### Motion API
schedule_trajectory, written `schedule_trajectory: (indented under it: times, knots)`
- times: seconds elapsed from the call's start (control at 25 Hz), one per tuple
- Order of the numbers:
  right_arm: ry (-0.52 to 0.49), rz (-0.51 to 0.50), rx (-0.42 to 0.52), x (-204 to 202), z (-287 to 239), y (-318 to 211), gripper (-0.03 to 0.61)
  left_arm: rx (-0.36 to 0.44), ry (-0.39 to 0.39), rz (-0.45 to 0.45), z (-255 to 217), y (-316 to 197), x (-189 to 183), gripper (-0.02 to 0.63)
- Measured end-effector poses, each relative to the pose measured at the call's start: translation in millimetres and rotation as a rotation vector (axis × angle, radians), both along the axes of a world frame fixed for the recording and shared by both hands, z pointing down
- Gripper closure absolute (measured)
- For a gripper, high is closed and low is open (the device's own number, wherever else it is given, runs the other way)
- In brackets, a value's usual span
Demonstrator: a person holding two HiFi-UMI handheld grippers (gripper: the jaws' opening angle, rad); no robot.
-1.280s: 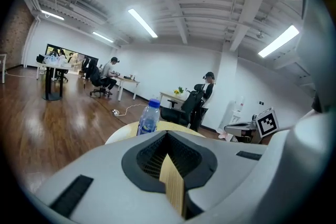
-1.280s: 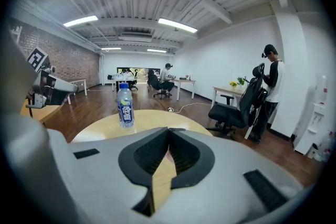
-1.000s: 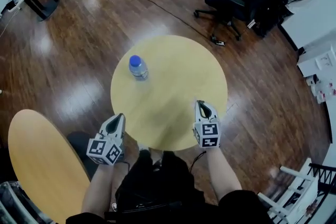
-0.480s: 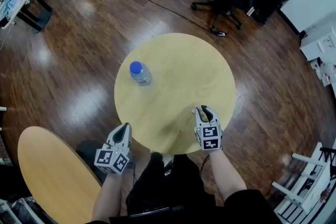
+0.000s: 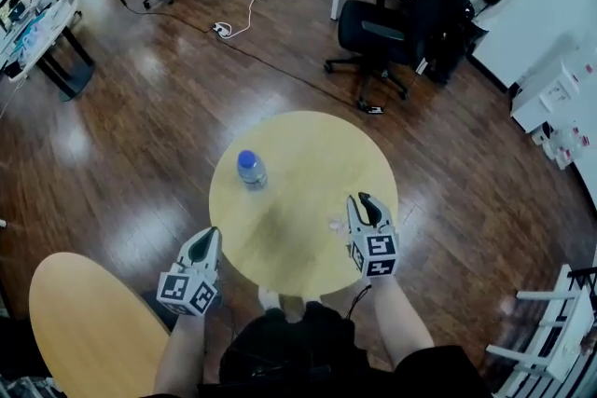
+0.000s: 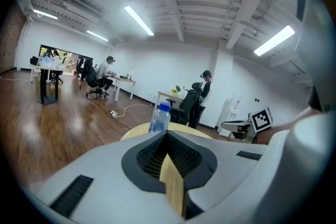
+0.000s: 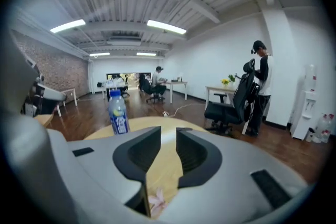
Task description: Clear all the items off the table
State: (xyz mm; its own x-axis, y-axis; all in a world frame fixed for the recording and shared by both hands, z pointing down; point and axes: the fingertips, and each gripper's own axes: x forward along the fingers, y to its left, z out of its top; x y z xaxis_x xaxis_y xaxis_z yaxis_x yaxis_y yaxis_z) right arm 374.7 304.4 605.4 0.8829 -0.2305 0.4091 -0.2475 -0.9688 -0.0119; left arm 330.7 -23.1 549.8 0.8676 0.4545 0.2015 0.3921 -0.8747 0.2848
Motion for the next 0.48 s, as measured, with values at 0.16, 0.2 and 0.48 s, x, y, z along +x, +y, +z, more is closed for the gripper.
schedule_trajectory:
  times: [0.16, 0.2, 0.48]
  knots:
    - [0.211, 0.028, 0.05, 12, -95, 11, 0.489, -0.09, 0.097, -0.058, -31, -26, 16, 0.613]
    - [0.252, 0.036, 0.061, 10, -112, 14, 0.489, -0.094, 0.117, -0.057, -35, -30, 17, 0.614]
    - [0.409, 0.056, 0.11, 2, -181, 21, 0.525, -0.086, 0.254, -0.032, -76, -28, 32, 0.613]
